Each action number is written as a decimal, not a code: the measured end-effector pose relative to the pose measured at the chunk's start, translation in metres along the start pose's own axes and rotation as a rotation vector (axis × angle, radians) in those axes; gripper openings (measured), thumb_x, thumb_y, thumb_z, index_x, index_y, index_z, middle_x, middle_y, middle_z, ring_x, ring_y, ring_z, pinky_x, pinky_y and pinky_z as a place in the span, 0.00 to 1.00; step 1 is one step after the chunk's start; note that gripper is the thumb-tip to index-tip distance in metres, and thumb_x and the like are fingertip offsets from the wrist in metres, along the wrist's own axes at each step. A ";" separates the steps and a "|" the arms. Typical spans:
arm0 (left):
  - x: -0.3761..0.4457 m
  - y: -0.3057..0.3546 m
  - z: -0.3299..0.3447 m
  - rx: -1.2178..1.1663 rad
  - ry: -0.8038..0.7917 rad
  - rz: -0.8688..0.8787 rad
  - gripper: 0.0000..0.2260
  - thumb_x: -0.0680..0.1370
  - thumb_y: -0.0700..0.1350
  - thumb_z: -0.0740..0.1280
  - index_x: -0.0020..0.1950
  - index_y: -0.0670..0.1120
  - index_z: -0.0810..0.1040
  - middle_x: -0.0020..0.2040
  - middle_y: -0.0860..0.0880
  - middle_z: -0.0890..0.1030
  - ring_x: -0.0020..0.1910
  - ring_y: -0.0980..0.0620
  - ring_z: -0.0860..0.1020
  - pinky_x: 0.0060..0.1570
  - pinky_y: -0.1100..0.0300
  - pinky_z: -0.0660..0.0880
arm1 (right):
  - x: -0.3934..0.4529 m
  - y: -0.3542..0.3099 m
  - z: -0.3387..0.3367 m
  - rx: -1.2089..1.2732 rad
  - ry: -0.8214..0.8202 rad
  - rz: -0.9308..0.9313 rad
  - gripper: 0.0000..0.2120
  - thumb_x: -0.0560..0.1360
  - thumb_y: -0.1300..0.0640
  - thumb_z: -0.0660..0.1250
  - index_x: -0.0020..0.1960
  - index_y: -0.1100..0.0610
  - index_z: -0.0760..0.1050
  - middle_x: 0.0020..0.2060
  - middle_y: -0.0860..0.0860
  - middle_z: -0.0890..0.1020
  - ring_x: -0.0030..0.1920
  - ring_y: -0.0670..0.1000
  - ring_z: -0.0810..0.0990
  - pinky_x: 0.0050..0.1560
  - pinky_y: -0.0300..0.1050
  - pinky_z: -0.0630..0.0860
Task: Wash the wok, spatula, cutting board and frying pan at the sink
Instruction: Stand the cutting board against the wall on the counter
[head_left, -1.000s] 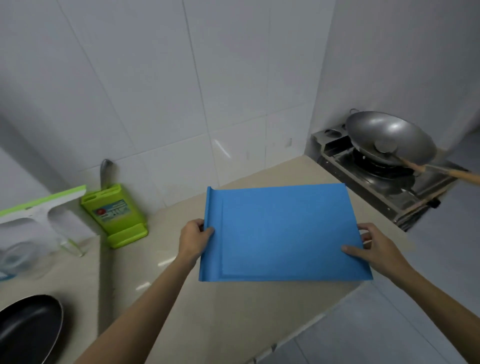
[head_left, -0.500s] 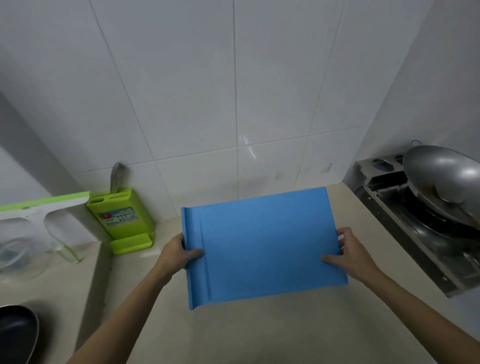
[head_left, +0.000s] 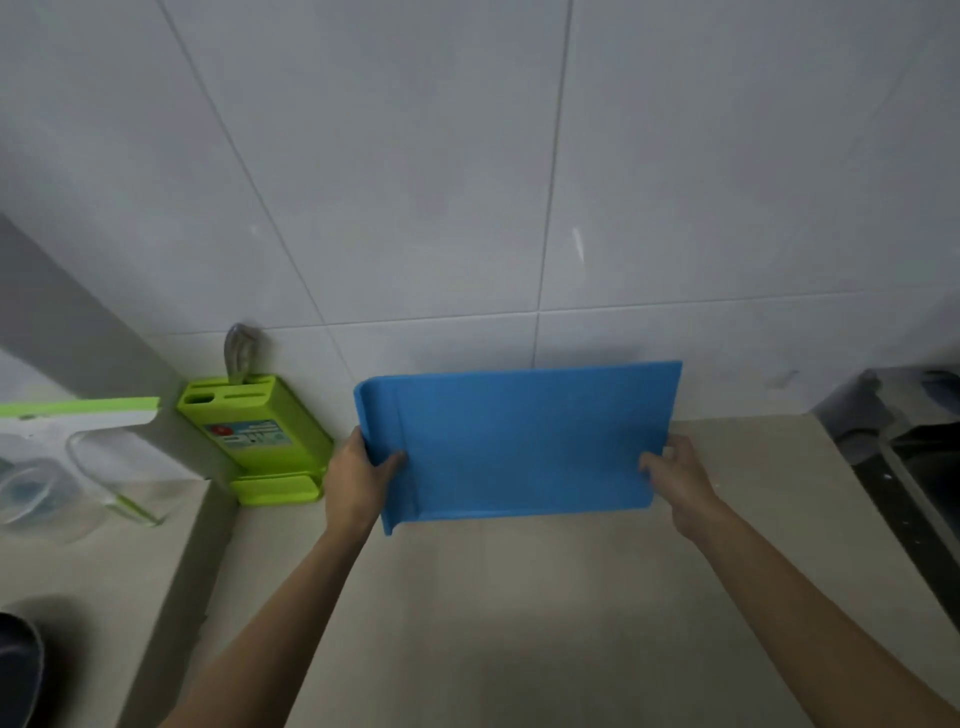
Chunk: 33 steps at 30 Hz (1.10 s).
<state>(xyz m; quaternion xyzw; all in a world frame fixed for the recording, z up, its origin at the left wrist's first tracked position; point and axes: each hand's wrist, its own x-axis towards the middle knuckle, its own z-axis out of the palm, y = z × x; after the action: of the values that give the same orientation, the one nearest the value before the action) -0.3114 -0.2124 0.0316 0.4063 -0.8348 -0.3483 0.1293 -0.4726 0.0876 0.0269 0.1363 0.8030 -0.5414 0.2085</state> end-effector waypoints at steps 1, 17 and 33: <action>0.007 0.002 0.005 0.008 0.019 0.005 0.13 0.72 0.45 0.73 0.51 0.41 0.75 0.43 0.47 0.78 0.41 0.45 0.76 0.35 0.55 0.66 | 0.009 -0.001 0.005 0.052 0.008 0.001 0.21 0.73 0.68 0.60 0.65 0.57 0.66 0.57 0.55 0.75 0.51 0.55 0.75 0.44 0.46 0.72; 0.057 0.036 0.081 -0.026 0.112 -0.054 0.16 0.75 0.49 0.72 0.52 0.37 0.76 0.45 0.39 0.81 0.44 0.39 0.78 0.37 0.56 0.67 | 0.098 -0.013 0.012 0.240 0.006 -0.064 0.28 0.69 0.67 0.64 0.68 0.57 0.65 0.58 0.53 0.76 0.57 0.53 0.75 0.51 0.44 0.70; -0.016 -0.008 0.048 0.247 -0.221 -0.096 0.09 0.76 0.44 0.67 0.52 0.40 0.75 0.49 0.41 0.81 0.50 0.41 0.78 0.44 0.56 0.69 | 0.041 0.047 -0.018 -0.292 -0.278 -0.163 0.16 0.75 0.62 0.67 0.63 0.59 0.73 0.59 0.55 0.77 0.59 0.54 0.76 0.55 0.41 0.67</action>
<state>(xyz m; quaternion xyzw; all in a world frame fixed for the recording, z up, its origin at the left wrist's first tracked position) -0.3208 -0.1808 -0.0073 0.4179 -0.8600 -0.2914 -0.0308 -0.4908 0.1212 -0.0252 -0.0368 0.8447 -0.4482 0.2905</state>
